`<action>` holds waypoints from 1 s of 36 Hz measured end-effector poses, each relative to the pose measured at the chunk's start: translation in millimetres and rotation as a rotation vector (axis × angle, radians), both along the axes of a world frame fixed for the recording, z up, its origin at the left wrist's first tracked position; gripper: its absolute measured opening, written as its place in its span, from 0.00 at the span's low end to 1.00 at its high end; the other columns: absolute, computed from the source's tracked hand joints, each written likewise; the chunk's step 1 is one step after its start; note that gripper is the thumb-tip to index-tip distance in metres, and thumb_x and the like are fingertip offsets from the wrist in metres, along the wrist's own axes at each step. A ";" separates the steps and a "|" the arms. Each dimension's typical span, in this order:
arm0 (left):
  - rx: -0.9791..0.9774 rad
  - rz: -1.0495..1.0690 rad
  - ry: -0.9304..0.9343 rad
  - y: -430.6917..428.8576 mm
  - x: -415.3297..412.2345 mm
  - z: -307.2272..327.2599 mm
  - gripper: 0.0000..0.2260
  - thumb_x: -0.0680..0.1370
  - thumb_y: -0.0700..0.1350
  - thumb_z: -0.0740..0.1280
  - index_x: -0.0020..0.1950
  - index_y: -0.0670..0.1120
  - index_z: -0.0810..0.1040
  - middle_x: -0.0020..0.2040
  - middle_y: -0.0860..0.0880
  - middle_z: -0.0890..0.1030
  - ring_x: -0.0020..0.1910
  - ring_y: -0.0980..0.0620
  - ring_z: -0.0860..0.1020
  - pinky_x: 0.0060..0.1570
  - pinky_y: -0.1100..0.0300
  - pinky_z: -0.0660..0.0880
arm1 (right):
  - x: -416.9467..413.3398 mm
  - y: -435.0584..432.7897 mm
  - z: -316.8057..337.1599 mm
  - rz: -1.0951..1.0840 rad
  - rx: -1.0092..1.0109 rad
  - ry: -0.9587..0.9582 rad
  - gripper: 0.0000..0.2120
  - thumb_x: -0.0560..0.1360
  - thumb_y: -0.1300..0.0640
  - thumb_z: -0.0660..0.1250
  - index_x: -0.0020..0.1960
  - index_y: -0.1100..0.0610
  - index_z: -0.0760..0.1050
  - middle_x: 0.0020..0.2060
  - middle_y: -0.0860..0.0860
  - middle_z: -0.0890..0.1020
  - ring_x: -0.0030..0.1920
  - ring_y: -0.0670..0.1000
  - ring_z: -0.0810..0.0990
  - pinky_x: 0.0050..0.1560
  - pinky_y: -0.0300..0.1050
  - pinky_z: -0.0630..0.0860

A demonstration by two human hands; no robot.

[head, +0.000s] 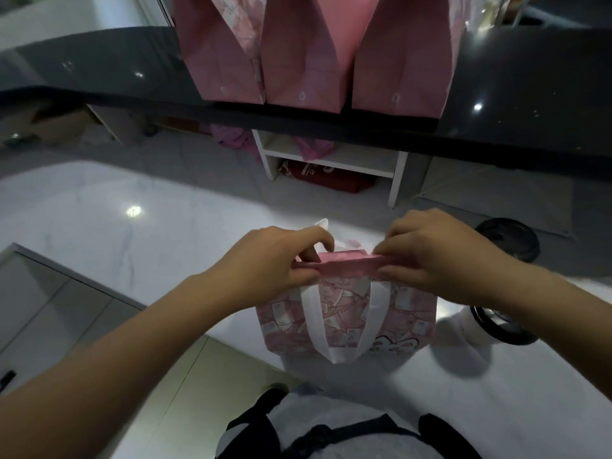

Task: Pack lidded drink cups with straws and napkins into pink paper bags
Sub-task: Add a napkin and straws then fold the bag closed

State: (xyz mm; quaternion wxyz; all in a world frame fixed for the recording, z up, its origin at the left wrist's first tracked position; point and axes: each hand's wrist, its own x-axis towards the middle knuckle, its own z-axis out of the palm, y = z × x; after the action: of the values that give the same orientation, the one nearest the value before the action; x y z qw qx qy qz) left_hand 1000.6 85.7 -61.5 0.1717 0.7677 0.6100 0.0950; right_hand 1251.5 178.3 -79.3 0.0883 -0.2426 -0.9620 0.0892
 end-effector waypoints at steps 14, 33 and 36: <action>-0.033 0.023 0.006 -11.4 -35.9 -1.8 0.08 0.78 0.47 0.70 0.57 0.54 0.84 0.48 0.59 0.85 0.43 0.61 0.80 0.43 0.69 0.77 | 15.3 -2.5 -10.1 0.022 0.030 0.123 0.08 0.74 0.46 0.70 0.43 0.49 0.85 0.33 0.43 0.81 0.35 0.49 0.79 0.42 0.46 0.74; 0.109 0.045 0.028 -25.2 -64.6 -2.1 0.06 0.73 0.49 0.74 0.49 0.50 0.86 0.39 0.57 0.85 0.36 0.59 0.81 0.38 0.64 0.79 | 33.7 8.6 9.7 -0.192 -0.143 -0.048 0.08 0.76 0.52 0.70 0.54 0.47 0.85 0.43 0.43 0.87 0.42 0.49 0.84 0.42 0.48 0.78; 0.175 0.026 0.024 -33.3 -64.0 -4.5 0.12 0.74 0.58 0.71 0.48 0.51 0.85 0.39 0.58 0.85 0.36 0.60 0.81 0.37 0.65 0.76 | 22.9 16.9 17.5 -0.232 -0.069 -0.128 0.09 0.79 0.51 0.66 0.57 0.45 0.83 0.46 0.44 0.86 0.42 0.48 0.79 0.42 0.47 0.74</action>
State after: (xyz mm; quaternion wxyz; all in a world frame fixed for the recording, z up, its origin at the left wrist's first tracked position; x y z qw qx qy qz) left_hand 936.6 52.4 -66.0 0.0954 0.7727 0.6116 0.1407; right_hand 1274.4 195.2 -61.8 0.0283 -0.3602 -0.9275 0.0956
